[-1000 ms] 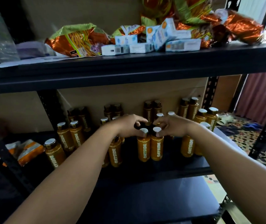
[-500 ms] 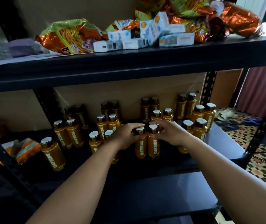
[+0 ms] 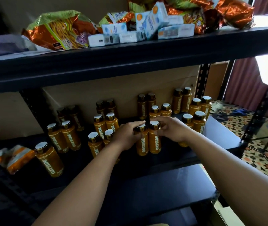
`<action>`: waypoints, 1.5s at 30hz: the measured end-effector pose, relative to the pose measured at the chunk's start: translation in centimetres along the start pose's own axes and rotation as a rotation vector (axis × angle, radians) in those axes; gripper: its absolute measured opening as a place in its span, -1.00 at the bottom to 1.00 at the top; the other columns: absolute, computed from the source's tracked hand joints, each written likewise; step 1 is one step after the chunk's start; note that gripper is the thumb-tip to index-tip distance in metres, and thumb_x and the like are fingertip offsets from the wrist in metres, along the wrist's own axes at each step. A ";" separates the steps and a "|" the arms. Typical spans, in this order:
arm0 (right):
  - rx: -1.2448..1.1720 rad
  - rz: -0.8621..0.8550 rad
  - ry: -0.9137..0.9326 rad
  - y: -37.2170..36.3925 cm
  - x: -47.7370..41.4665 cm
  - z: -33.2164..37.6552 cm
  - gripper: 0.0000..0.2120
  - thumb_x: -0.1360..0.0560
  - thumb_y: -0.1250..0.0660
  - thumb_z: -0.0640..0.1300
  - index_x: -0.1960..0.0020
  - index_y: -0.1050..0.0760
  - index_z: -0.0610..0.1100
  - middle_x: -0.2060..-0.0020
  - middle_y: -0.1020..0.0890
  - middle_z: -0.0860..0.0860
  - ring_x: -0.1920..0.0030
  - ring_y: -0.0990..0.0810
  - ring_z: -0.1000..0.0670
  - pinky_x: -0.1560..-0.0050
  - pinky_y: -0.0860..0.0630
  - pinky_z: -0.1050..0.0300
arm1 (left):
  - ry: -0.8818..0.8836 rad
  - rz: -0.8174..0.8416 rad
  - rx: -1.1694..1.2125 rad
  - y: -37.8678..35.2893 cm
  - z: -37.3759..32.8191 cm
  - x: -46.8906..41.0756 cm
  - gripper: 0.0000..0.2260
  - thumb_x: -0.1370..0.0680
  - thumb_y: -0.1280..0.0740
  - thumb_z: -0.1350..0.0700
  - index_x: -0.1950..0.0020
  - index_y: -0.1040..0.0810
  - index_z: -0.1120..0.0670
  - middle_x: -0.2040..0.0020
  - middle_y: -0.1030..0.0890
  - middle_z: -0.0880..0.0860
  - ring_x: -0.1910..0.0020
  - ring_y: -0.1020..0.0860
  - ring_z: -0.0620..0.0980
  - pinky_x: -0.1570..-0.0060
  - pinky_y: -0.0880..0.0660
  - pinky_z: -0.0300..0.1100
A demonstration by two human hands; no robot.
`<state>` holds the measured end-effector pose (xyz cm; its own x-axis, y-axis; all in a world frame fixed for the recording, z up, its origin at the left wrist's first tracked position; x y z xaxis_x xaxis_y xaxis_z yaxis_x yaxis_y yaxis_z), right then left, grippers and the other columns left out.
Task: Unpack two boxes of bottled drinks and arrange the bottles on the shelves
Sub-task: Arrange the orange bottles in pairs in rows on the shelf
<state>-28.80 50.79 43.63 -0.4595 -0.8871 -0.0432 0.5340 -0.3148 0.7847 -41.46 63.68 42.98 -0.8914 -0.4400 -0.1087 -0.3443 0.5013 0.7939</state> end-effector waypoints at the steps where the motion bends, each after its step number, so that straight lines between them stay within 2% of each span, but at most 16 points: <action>1: 0.004 0.001 0.004 0.0 0.0 -0.1 -0.43 -0.58 -0.45 -0.04 -0.52 -0.36 0.17 -0.37 -0.54 0.05 -0.27 -0.59 0.01 -0.26 -0.55 0.03 | 0.002 -0.001 -0.004 0.0 0.0 0.0 -0.48 -0.60 -0.39 0.02 -0.52 -0.35 -0.25 -0.51 -0.41 -0.09 -0.37 -0.46 -0.04 -0.09 -0.36 -0.22; 4: 0.010 -0.001 0.020 0.2 -0.1 -0.4 -0.43 -0.57 -0.46 -0.03 -0.52 -0.36 0.17 -0.38 -0.54 0.01 -0.25 -0.59 0.00 -0.21 -0.55 0.07 | 0.015 0.006 0.001 -0.2 -0.2 -0.1 -0.47 -0.60 -0.39 0.04 -0.52 -0.34 -0.26 -0.51 -0.41 -0.10 -0.36 -0.46 -0.06 -0.06 -0.36 -0.27; 7: 0.027 0.002 0.024 0.4 -0.2 -0.9 -0.43 -0.58 -0.45 -0.01 -0.53 -0.35 0.18 -0.37 -0.55 -0.01 -0.25 -0.59 0.00 -0.13 -0.51 0.16 | 0.040 0.009 0.006 -0.6 -0.6 -0.1 -0.47 -0.61 -0.39 0.05 -0.52 -0.33 -0.27 -0.53 -0.38 -0.12 -0.38 -0.46 -0.04 -0.14 -0.39 -0.20; 10: 0.032 0.018 0.043 0.7 -0.2 -1.3 -0.43 -0.59 -0.43 0.01 -0.54 -0.33 0.19 -0.39 -0.54 -0.01 -0.29 -0.58 -0.02 -0.17 -0.54 0.13 | 0.056 -0.003 0.000 -0.7 -1.3 0.0 -0.47 -0.61 -0.39 0.07 -0.53 -0.34 -0.23 -0.53 -0.37 -0.12 -0.42 -0.42 -0.03 -0.17 -0.35 -0.21; 13: 0.037 0.025 0.042 0.9 -0.1 -1.6 -0.44 -0.60 -0.41 0.00 -0.54 -0.32 0.17 -0.36 -0.56 -0.01 -0.29 -0.58 -0.03 -0.12 -0.51 0.15 | 0.067 0.002 0.002 -1.0 -1.9 0.1 -0.48 -0.61 -0.39 0.07 -0.53 -0.34 -0.23 -0.53 -0.38 -0.12 -0.33 -0.44 -0.10 -0.15 -0.36 -0.21; 16: 0.046 0.021 0.086 1.2 0.3 -1.5 -0.47 -0.61 -0.41 -0.04 -0.53 -0.34 0.12 -0.36 -0.56 0.01 -0.30 -0.57 -0.02 -0.17 -0.50 0.14 | 0.090 -0.009 0.009 -1.1 -2.3 0.2 -0.47 -0.60 -0.40 0.06 -0.51 -0.35 -0.27 -0.52 -0.38 -0.16 -0.23 -0.46 -0.13 -0.13 -0.41 -0.18; 19: 0.059 0.023 0.116 1.5 0.5 -1.5 -0.49 -0.61 -0.40 -0.06 -0.52 -0.35 0.10 -0.35 -0.56 0.02 -0.29 -0.56 -0.01 -0.17 -0.48 0.15 | 0.093 -0.017 0.005 -1.3 -2.6 0.3 -0.48 -0.61 -0.40 0.05 -0.51 -0.35 -0.29 -0.53 -0.38 -0.16 -0.26 -0.48 -0.11 -0.19 -0.45 -0.13; 24: 0.060 0.024 0.121 1.9 0.9 -1.7 -0.48 -0.62 -0.38 -0.07 -0.53 -0.33 0.11 -0.37 -0.55 0.03 -0.27 -0.56 0.02 -0.17 -0.50 0.14 | 0.103 -0.014 0.013 -1.5 -3.3 0.2 -0.48 -0.61 -0.39 0.06 -0.52 -0.35 -0.27 -0.52 -0.38 -0.15 -0.22 -0.43 -0.17 -0.09 -0.39 -0.21; 26: 0.055 0.020 0.118 2.1 1.0 -1.9 -0.49 -0.63 -0.38 -0.06 -0.54 -0.33 0.11 -0.34 -0.56 0.03 -0.19 -0.54 0.08 -0.10 -0.46 0.18 | 0.102 -0.017 -0.005 -1.7 -3.6 0.2 -0.48 -0.61 -0.39 0.05 -0.51 -0.35 -0.28 -0.52 -0.39 -0.15 -0.21 -0.45 -0.15 -0.09 -0.40 -0.20; 29: 0.065 0.014 0.110 2.3 1.0 -2.3 -0.48 -0.63 -0.38 -0.05 -0.54 -0.33 0.12 -0.30 -0.57 0.02 -0.13 -0.51 0.10 -0.06 -0.42 0.20 | 0.096 -0.026 0.000 -1.9 -4.0 0.1 -0.48 -0.61 -0.40 0.06 -0.52 -0.36 -0.26 -0.52 -0.40 -0.14 -0.25 -0.46 -0.11 -0.15 -0.41 -0.18; 33: 0.061 0.019 0.087 2.4 0.9 -3.0 -0.46 -0.62 -0.38 0.00 -0.55 -0.31 0.15 -0.32 -0.56 0.01 -0.24 -0.55 0.01 -0.07 -0.42 0.19 | 0.087 -0.014 0.005 -2.1 -4.4 -0.1 -0.48 -0.61 -0.39 0.08 -0.53 -0.36 -0.23 -0.53 -0.39 -0.12 -0.37 -0.45 -0.05 -0.24 -0.40 -0.16; 37: 0.080 0.011 0.080 2.5 0.8 -3.3 -0.44 -0.62 -0.38 0.02 -0.57 -0.30 0.13 -0.37 -0.54 0.00 -0.27 -0.55 -0.02 -0.08 -0.42 0.19 | 0.093 -0.008 -0.009 -2.2 -4.6 -0.3 -0.47 -0.61 -0.40 0.07 -0.52 -0.36 -0.25 -0.54 -0.37 -0.12 -0.40 -0.43 -0.03 -0.33 -0.42 -0.07; 45: 0.074 0.013 0.095 3.0 1.0 -3.4 -0.47 -0.61 -0.40 -0.02 -0.53 -0.34 0.12 -0.37 -0.55 0.02 -0.20 -0.55 0.06 -0.07 -0.44 0.23 | 0.076 -0.003 -0.002 -2.6 -4.8 -0.6 -0.46 -0.61 -0.40 0.10 -0.53 -0.36 -0.23 -0.54 -0.36 -0.12 -0.41 -0.43 -0.01 -0.23 -0.40 -0.17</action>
<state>-25.25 47.78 43.85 -0.3821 -0.9199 -0.0884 0.4841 -0.2808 0.8287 -38.64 59.07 43.82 -0.8655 -0.4966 -0.0658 -0.3464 0.4982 0.7949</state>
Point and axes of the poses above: each hand's wrist, its own x-axis away from the middle knuckle, its own y-axis out of the back of the hand, z = x × y, the point moved 8 cm from there along -x, towards the middle knuckle
